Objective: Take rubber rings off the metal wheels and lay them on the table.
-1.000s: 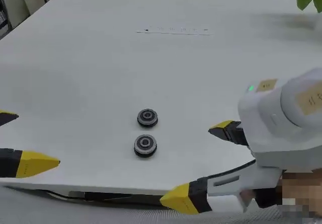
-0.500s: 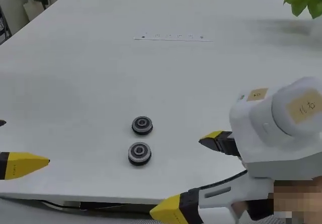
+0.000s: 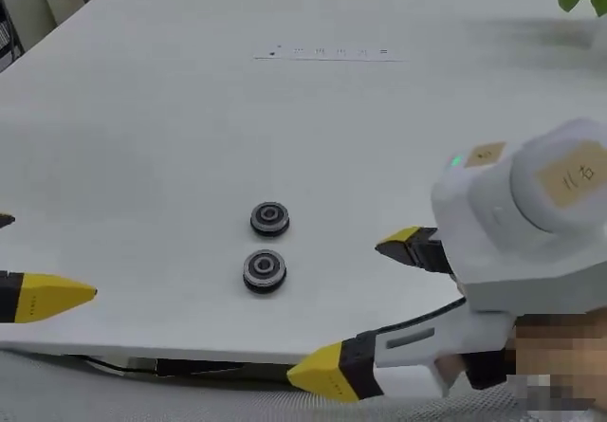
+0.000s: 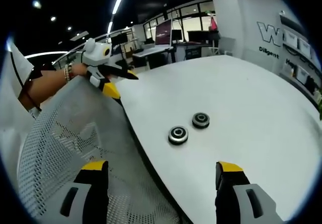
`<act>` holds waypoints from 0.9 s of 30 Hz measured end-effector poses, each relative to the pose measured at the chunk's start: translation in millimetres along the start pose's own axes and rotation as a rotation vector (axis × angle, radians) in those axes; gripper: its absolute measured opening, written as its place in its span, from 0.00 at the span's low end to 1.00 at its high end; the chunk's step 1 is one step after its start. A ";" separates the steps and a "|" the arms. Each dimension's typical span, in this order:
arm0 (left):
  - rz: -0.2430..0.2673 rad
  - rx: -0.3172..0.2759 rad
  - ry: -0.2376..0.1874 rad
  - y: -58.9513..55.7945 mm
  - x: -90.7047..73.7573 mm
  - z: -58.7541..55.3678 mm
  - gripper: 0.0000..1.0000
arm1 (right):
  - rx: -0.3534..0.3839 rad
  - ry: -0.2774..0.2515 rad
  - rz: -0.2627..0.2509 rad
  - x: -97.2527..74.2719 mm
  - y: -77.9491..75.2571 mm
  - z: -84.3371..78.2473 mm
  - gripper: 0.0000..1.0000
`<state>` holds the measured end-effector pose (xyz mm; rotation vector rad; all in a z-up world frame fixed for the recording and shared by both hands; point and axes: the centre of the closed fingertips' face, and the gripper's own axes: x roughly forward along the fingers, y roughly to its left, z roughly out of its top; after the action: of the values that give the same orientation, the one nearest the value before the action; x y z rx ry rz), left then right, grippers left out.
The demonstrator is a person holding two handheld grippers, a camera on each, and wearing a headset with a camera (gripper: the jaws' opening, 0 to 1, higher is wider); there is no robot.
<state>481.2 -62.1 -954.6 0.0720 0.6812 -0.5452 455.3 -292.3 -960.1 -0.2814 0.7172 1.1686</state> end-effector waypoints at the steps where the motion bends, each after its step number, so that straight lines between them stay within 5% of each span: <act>1: 0.003 0.008 0.006 -0.1 0.1 -0.8 0.94 | 0.004 0.002 0.001 0.0 -0.1 -0.6 0.88; 20: -0.021 0.019 0.036 -3.8 1.8 -5.4 0.94 | 0.012 0.003 0.005 0.1 -0.2 -1.4 0.85; 27: -0.052 0.016 0.013 -7.4 1.9 -1.5 0.94 | 0.053 -0.004 -0.003 -0.1 -4.2 -1.4 0.86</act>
<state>477.8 -69.0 -956.2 0.0728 0.6931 -0.6004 458.5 -294.8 -961.8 -0.2354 0.7428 1.1457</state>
